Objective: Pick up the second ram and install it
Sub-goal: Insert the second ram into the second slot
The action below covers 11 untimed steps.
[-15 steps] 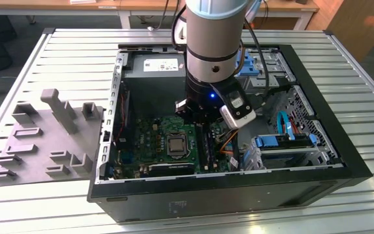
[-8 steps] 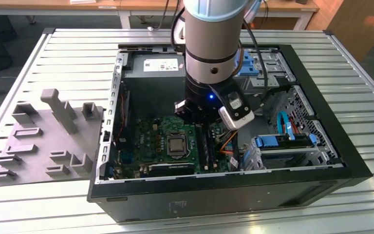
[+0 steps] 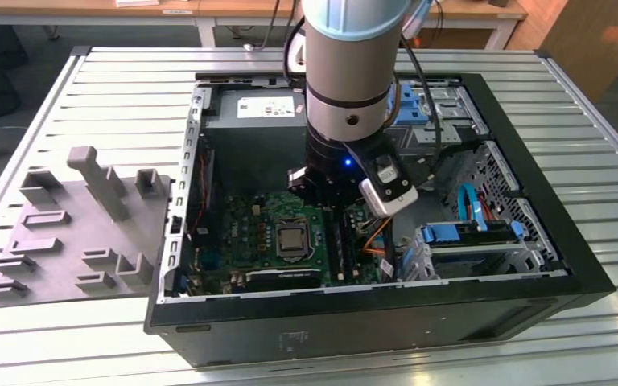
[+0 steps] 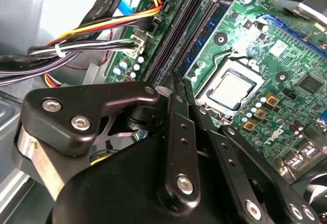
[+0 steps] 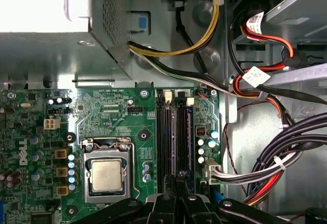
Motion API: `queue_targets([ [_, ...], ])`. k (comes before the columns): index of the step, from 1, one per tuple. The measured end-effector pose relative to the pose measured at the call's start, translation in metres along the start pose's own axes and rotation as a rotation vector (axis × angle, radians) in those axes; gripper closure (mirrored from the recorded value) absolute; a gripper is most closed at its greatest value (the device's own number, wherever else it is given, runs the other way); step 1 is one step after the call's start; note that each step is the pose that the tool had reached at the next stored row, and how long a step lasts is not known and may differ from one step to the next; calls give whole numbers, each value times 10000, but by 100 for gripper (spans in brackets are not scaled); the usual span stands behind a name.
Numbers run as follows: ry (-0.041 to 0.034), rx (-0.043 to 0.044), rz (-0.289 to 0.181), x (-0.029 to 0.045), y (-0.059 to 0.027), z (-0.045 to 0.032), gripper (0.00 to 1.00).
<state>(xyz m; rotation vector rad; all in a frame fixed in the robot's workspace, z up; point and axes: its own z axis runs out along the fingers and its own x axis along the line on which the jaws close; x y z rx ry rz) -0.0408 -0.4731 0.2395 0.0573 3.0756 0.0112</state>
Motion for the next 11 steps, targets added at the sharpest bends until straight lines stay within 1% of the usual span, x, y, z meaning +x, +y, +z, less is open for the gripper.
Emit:
queue_targets([
  [4, -1, -3, -10, 2, 0, 27, 88],
  [11, 0, -12, -61, 2, 1, 38, 88],
])
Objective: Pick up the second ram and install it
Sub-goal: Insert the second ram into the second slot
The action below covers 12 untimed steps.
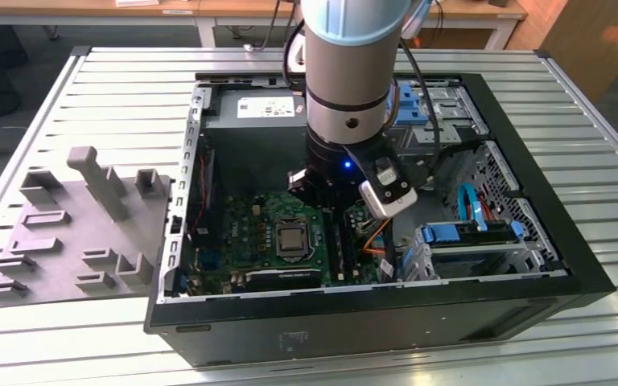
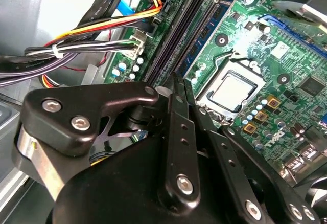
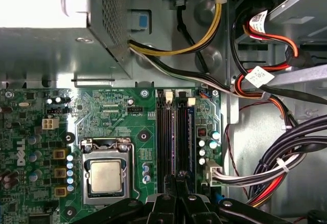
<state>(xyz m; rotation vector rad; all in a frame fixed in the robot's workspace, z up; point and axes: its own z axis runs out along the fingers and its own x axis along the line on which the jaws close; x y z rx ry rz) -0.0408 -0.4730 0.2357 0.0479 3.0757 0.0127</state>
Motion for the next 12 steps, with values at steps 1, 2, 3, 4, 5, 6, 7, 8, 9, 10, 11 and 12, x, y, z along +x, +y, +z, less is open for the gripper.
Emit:
queue_targets([
  [1, 0, -4, 0, 0, 1, 1, 88],
  [2, 0, -7, 0, 0, 1, 4, 88],
  [3, -1, -10, 0, 0, 2, 8, 88],
  [4, 1, -7, 0, 0, 1, 9, 88],
  [5, 0, -7, 0, 0, 1, 9, 88],
  [6, 1, -6, 0, 1, 1, 9, 88],
  [7, 1, -6, 0, 1, 1, 9, 88],
  [8, 1, -6, 0, 1, 1, 9, 88],
  [9, 1, -8, 1, 1, 2, 10, 88],
  [10, 1, -17, 1, 1, 3, 11, 88],
  [11, 1, -23, 1, 1, 4, 12, 88],
  [12, 1, -27, 1, 1, 4, 14, 88],
])
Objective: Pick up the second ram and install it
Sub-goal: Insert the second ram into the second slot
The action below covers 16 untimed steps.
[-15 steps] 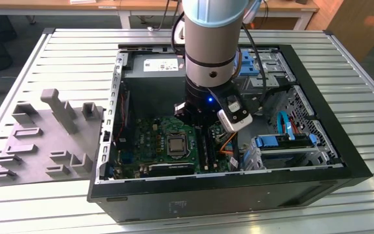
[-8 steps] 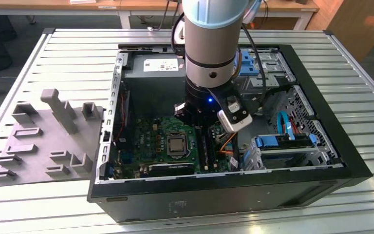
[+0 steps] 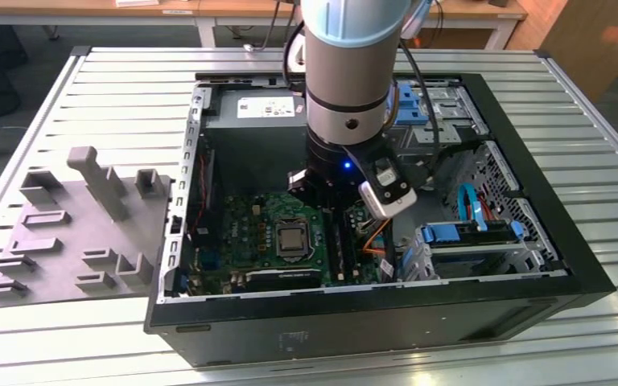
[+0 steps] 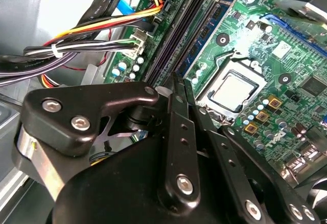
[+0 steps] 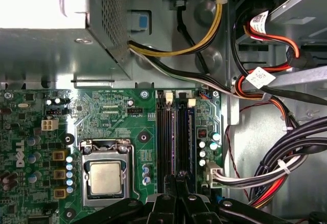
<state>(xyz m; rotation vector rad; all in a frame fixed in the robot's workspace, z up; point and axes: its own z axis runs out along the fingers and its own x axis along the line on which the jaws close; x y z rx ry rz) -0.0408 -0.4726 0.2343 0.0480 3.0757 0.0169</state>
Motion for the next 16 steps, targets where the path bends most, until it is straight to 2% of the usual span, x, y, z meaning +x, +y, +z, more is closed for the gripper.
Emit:
queue_targets([
  [16, 0, -8, 1, 12, 6, 27, 88],
])
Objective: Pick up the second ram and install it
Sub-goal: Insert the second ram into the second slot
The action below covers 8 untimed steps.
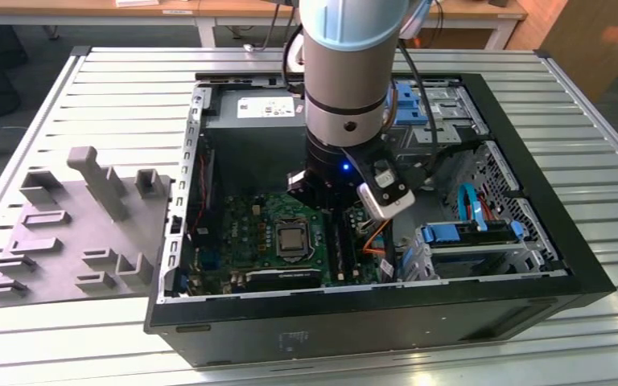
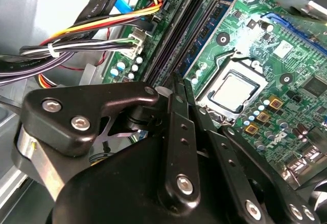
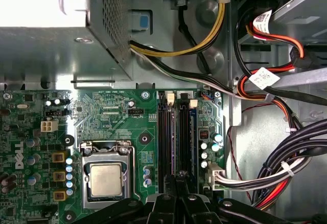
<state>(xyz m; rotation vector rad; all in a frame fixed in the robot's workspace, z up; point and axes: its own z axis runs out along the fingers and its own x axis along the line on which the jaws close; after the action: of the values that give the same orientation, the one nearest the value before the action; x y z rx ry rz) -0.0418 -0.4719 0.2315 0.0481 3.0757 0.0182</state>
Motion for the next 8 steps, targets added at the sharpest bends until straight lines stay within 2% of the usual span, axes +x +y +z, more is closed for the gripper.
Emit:
queue_targets([
  [8, 1, 3, 0, 1, 2, 16, 88],
])
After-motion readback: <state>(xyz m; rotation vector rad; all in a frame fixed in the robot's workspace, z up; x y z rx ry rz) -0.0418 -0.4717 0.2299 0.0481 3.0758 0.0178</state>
